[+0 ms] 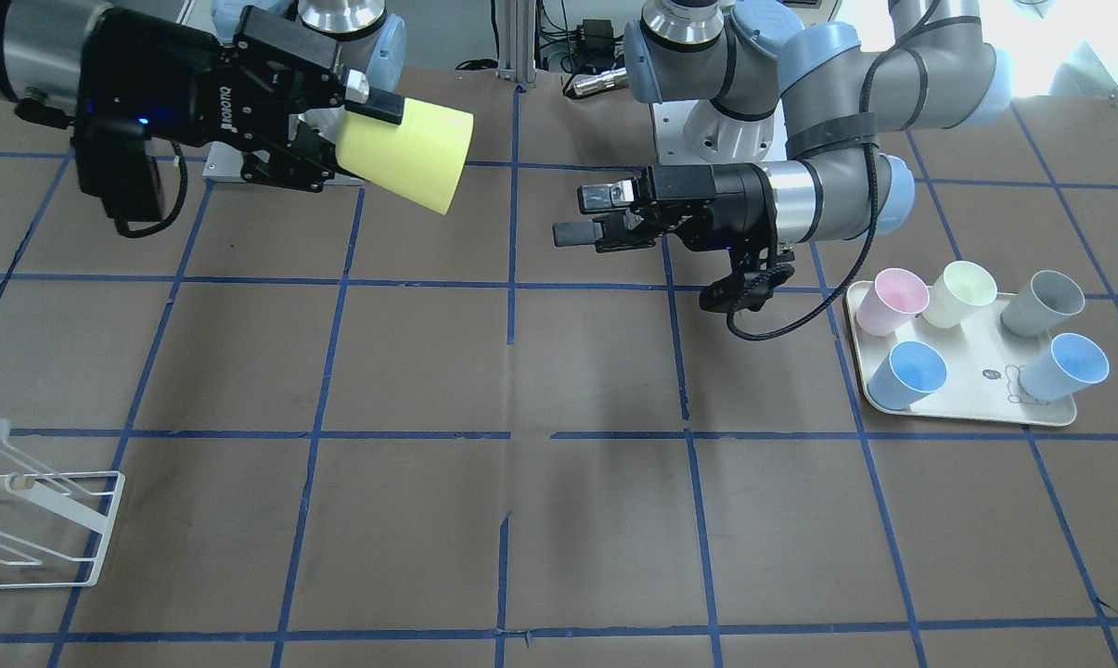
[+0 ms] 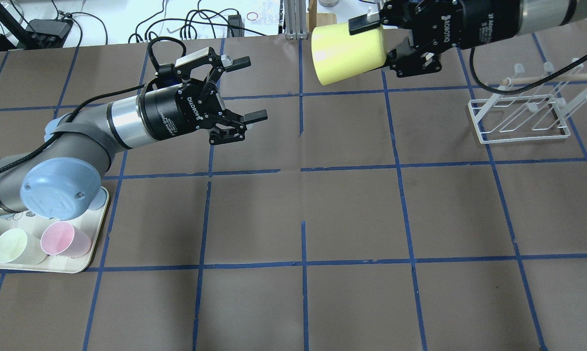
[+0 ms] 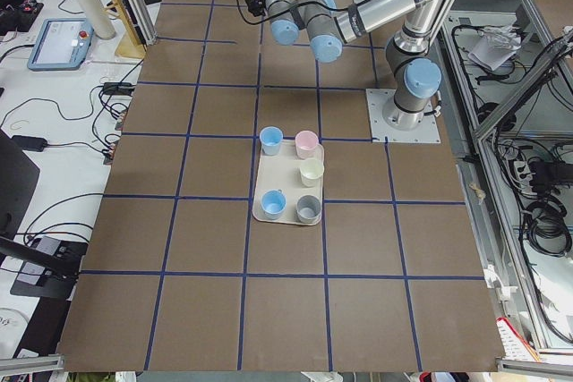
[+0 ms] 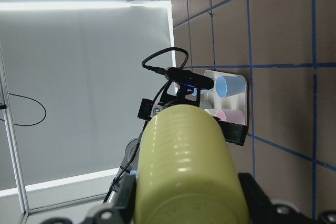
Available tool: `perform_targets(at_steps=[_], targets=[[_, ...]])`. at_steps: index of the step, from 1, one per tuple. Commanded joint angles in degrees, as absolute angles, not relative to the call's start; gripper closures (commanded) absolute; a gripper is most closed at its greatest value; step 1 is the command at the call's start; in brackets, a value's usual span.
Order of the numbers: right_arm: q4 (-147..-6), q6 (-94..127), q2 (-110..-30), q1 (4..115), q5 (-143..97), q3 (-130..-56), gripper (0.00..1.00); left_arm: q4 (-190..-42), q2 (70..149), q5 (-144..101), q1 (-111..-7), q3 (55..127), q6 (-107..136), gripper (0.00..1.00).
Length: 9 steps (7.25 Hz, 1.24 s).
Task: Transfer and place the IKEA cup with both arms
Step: 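Carry the yellow cup toward the left gripper while the left arm reaches toward it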
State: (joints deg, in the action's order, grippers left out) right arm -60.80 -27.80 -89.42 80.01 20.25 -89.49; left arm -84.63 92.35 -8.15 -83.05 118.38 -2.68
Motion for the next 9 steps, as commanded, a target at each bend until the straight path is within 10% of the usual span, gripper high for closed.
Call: perform_targets(at_steps=[1, 7, 9], targets=[[-61.43, -27.42, -89.3, 82.88, 18.28, -89.91, 0.89, -82.8, 93.43, -13.0, -88.57, 118.65, -2.55, 0.0], [-61.7, -27.51, -89.03, 83.14, 18.98, -90.0, 0.88, -82.62, 93.07, -12.57, -88.86, 118.65, -2.2, 0.0], [-61.52, -27.51, -88.86, 83.14, 19.25, -90.09, 0.88, -79.83, 92.89, -12.57, -88.86, 118.73, 0.78, 0.21]])
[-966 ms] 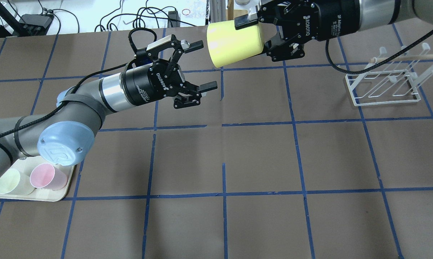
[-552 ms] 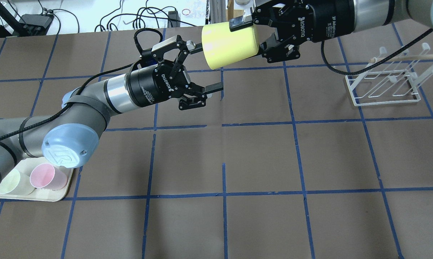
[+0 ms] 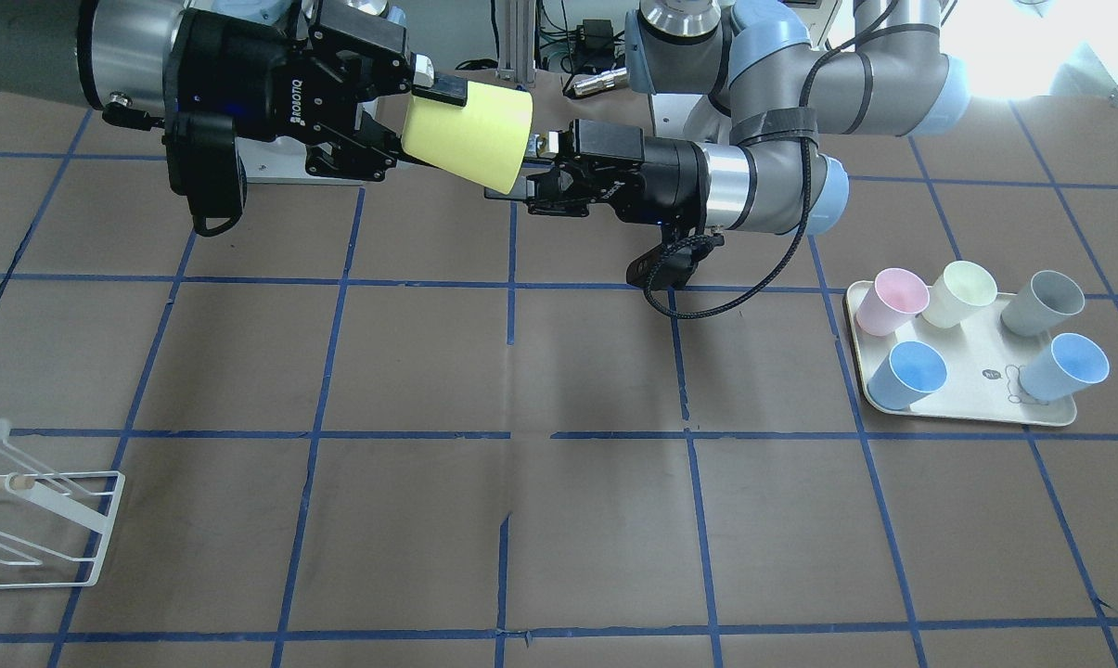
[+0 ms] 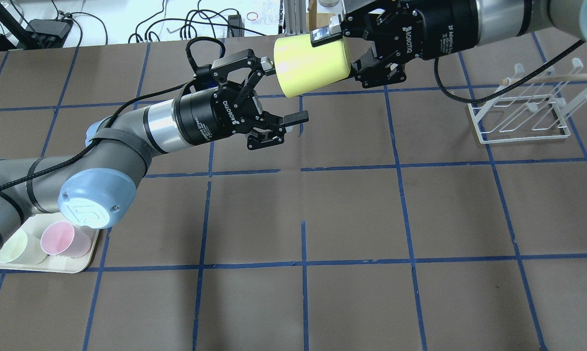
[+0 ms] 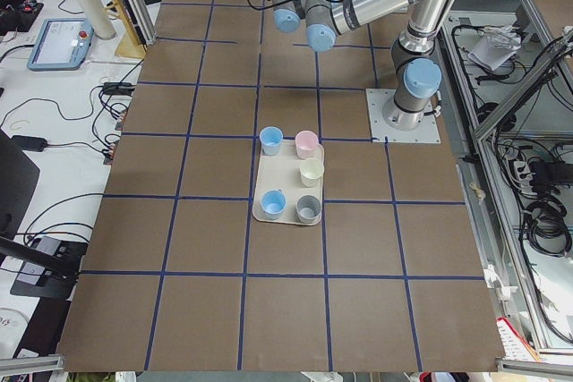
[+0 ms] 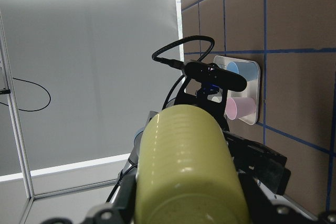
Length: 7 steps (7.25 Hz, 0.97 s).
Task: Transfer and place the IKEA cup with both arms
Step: 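Carry the yellow cup toward the left gripper while the left arm reaches toward it, then close the left gripper on the yellow cup's rim and open the right gripper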
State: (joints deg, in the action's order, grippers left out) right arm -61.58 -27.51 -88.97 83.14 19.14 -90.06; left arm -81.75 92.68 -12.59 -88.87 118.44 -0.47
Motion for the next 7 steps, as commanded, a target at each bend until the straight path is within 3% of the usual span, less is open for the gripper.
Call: perform_targets(at_steps=[1, 2, 3, 4, 5, 6, 7], targets=[[-61.7, -27.6, -88.77, 83.14, 19.16, -90.78, 0.88, -77.89, 93.51, -12.66, -88.86, 118.83, 1.14, 0.26], [-62.4, -27.6, -88.68, 83.14, 18.99, -91.84, 0.88, -77.87, 93.17, -12.66, -88.86, 118.83, 0.97, 0.44], [-62.58, -27.6, -88.42, 83.14, 19.07, -92.19, 0.86, -77.87, 93.16, -12.66, -88.86, 119.0, 0.71, 0.55], [-62.49, -27.6, -88.42, 83.14, 19.07, -92.2, 0.78, -77.96, 92.99, -12.66, -88.86, 119.35, 0.18, 0.67], [-62.4, -27.42, -88.33, 83.06, 19.07, -92.2, 0.5, -77.7, 92.9, -12.66, -88.86, 120.92, -0.78, 0.91], [-62.49, -26.2, -88.42, 83.14, 19.07, -92.2, 0.38, -76.3, 92.81, -12.66, -88.77, 121.98, -0.7, 1.0], [-62.84, -21.67, -88.33, 83.06, 18.99, -91.85, 0.0, -75.85, 92.64, -12.66, -88.77, 121.99, -0.44, 1.0]])
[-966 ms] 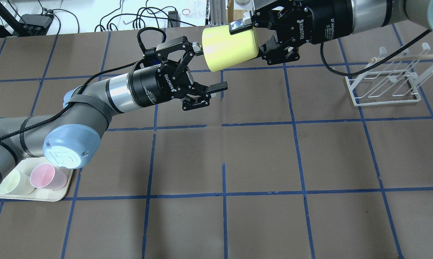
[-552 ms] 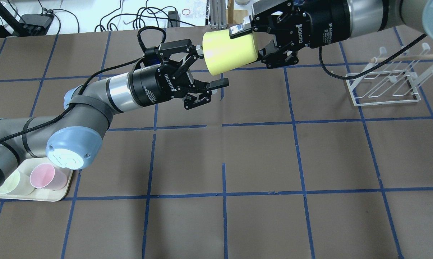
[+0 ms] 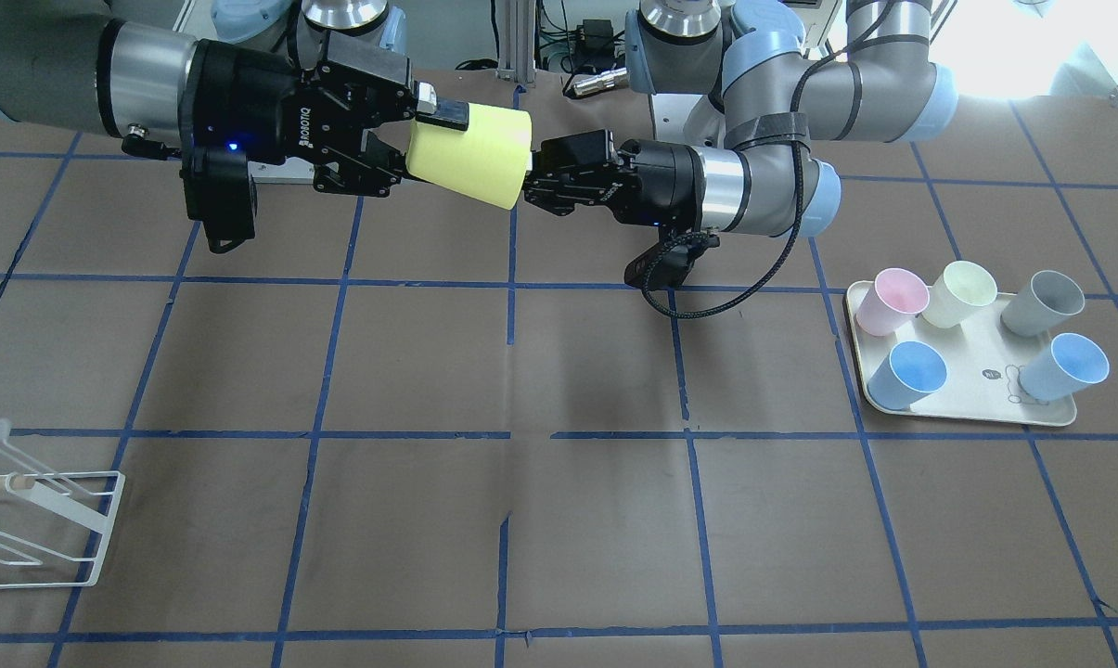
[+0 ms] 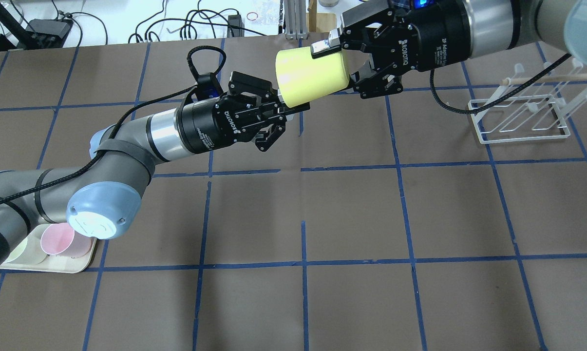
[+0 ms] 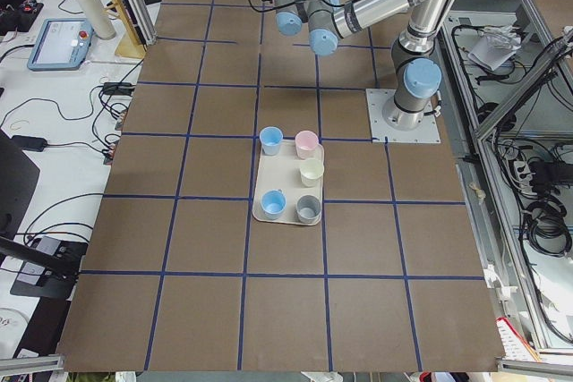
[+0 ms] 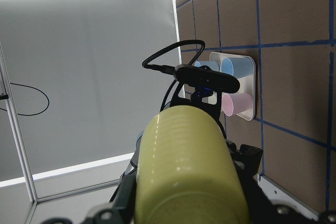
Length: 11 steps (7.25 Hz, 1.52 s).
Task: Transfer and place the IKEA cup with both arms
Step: 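Close the left gripper on the yellow cup's rim and open the right gripper, then carry the yellow cup with the left gripper toward the tray while the right arm withdraws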
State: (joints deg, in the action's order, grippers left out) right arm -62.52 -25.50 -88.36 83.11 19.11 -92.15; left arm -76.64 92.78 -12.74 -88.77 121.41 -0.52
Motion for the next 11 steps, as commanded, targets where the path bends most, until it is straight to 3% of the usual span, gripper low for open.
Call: perform_targets(at_steps=[1, 7, 11], targets=[[-63.1, -21.19, -88.33, 83.06, 18.98, -91.76, 0.0, -75.85, 92.72, -12.66, -88.77, 121.99, -0.53, 1.0], [-75.76, -10.73, -87.1, 78.6, 30.76, -89.13, 0.0, -76.2, 91.85, -11.09, -86.76, 121.91, 0.17, 1.0], [-77.16, -6.54, -85.69, 77.34, 51.55, -87.27, 0.0, -72.78, 92.81, 12.58, -76.83, 121.29, -0.52, 1.0]])
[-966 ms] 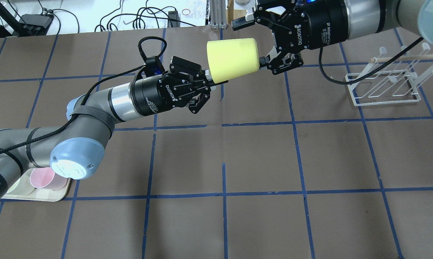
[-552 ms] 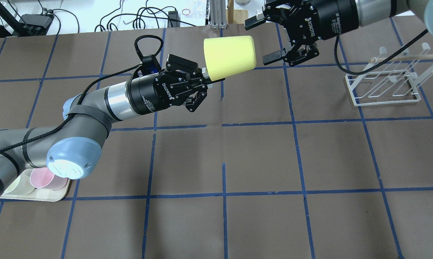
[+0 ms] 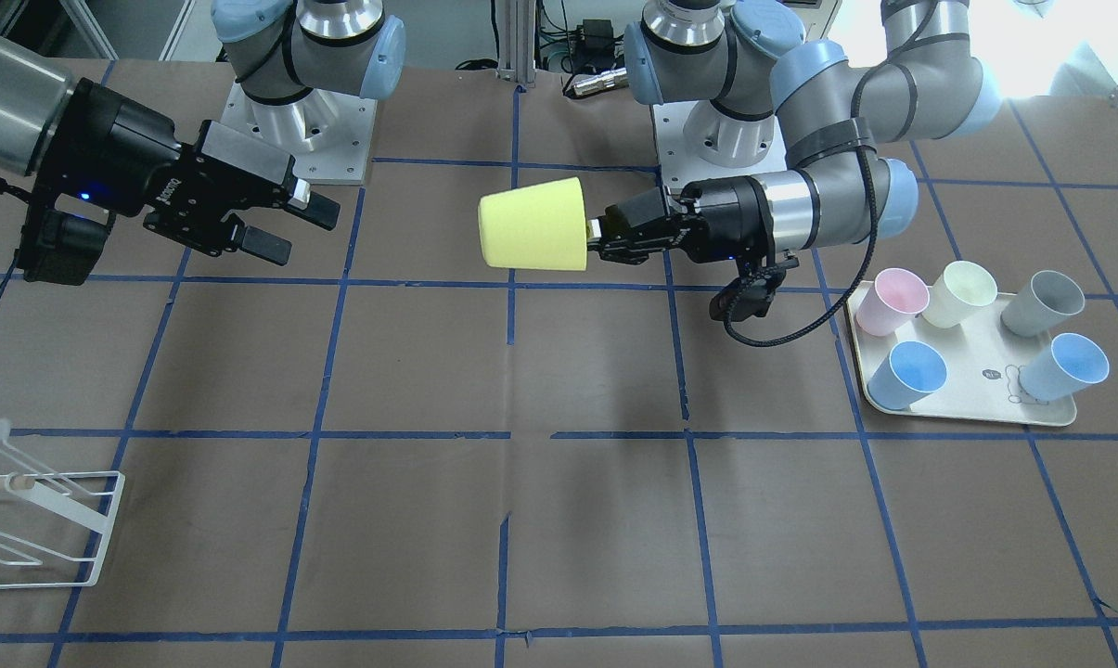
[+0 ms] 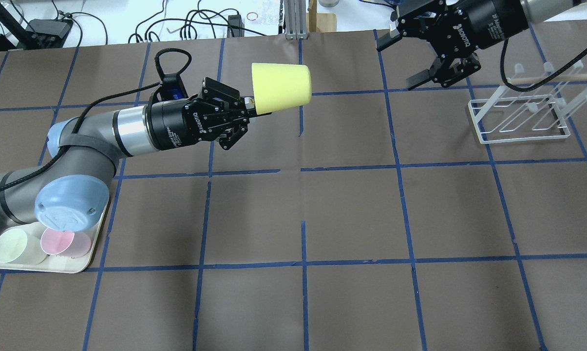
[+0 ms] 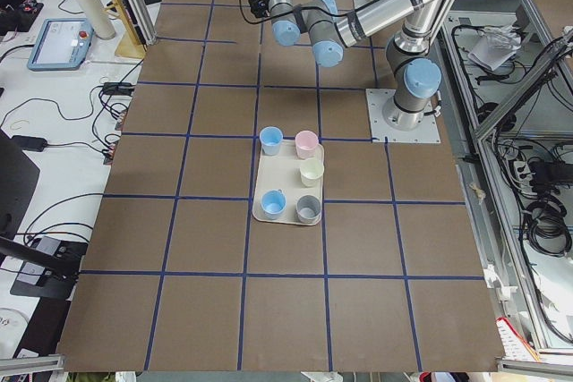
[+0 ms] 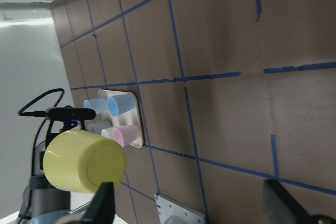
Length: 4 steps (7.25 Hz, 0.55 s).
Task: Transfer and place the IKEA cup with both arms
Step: 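Carry the yellow cup with the left gripper toward the tray while the right arm withdraws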
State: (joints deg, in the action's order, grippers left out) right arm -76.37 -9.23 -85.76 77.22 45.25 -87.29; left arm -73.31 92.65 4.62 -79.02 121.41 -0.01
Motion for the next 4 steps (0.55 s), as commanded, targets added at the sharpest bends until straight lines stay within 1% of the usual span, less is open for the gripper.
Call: perform_targets(at_steps=[1, 3, 4], targets=[[-80.82, -2.15, -85.52, 78.13, 59.34, -87.71, 0.0, -70.42, 92.81, 18.22, -76.73, 121.12, -0.09, 1.0], [-84.96, 3.42, -83.51, 85.12, 69.72, -87.89, 0.0, -65.66, 92.64, 36.91, -76.73, 119.2, 0.26, 1.0], [-86.56, 7.52, -83.15, 87.69, 75.96, -87.63, 0.0, -65.83, 92.64, 46.49, -76.73, 115.7, 0.18, 1.0]])
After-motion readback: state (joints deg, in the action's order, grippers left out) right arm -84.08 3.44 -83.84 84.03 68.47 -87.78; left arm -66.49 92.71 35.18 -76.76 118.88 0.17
